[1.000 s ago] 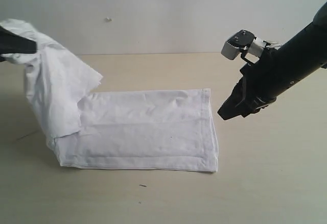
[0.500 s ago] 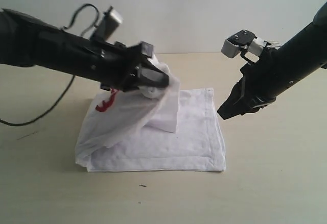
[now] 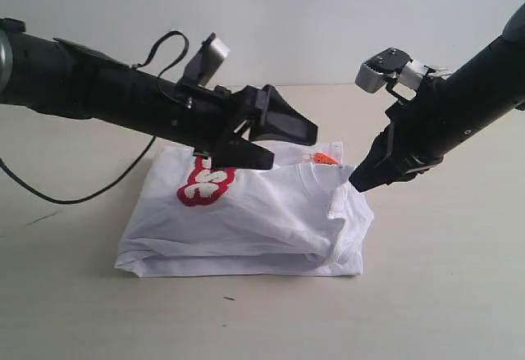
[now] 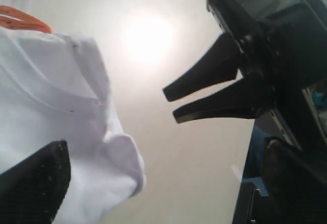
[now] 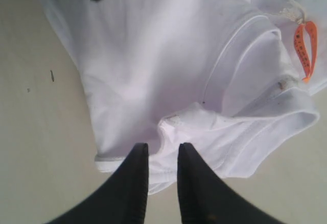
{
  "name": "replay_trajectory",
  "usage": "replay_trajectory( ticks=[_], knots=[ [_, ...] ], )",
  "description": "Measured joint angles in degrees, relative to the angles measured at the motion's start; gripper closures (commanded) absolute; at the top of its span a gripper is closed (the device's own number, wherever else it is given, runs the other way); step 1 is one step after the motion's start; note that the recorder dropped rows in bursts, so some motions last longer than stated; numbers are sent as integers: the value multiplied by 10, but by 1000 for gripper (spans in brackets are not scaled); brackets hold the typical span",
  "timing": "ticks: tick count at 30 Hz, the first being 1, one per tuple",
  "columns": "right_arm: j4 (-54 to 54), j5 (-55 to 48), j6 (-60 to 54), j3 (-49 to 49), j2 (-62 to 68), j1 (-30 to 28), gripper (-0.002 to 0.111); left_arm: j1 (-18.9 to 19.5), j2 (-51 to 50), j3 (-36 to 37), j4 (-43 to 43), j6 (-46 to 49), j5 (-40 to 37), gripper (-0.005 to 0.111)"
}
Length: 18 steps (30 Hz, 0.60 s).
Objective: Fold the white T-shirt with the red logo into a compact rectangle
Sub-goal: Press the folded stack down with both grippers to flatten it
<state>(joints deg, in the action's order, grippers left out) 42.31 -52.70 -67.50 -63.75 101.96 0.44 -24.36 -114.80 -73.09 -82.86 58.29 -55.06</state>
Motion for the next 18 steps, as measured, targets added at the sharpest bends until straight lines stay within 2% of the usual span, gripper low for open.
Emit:
replay_trajectory(
  ticks=[2, 4, 8, 10, 12, 14, 18],
  knots=[
    [0, 1, 1, 0, 0, 0, 87, 18, 0, 0, 23, 0, -4, 14],
    [0, 2, 1, 0, 0, 0, 87, 32, 0, 0, 67, -6, -2, 23],
    [1, 14, 1, 0, 0, 0, 87, 36, -1, 10, 196, -50, 30, 61],
    [5, 24, 1, 0, 0, 0, 87, 36, -10, 20, 227, -60, 38, 76],
    [17, 34, 1, 0, 0, 0, 87, 36, -23, 23, 244, -65, 42, 79],
    [35, 42, -2, 0, 3, 0, 87, 36, -38, 24, 248, -67, 46, 78],
    [50, 57, -18, 0, 25, 11, 87, 36, -57, 24, 250, -71, 48, 63]
  ],
)
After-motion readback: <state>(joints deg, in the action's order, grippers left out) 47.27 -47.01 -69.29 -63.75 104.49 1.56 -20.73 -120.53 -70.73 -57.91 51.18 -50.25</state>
